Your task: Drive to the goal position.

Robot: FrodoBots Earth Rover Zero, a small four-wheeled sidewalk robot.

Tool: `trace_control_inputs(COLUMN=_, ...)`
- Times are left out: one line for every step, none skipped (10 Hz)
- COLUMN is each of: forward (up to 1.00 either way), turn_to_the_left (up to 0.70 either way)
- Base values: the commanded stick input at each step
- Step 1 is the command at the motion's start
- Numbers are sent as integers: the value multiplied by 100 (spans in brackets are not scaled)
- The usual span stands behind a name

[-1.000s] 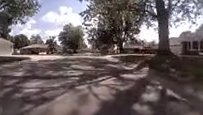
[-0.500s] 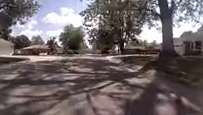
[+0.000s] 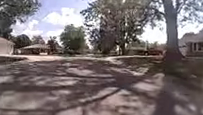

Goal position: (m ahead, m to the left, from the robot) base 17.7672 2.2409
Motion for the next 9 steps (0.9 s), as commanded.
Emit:
trace_control_inputs(forward=70, turn_to_the_left=0)
trace_control_inputs(forward=70, turn_to_the_left=0)
trace_control_inputs(forward=70, turn_to_the_left=0)
trace_control_inputs(forward=70, turn_to_the_left=0)
trace_control_inputs(forward=70, turn_to_the_left=0)
trace_control_inputs(forward=70, turn_to_the_left=0)
trace_control_inputs(forward=70, turn_to_the_left=0)
trace_control_inputs(forward=70, turn_to_the_left=0)
trace_control_inputs(forward=70, turn_to_the_left=0)
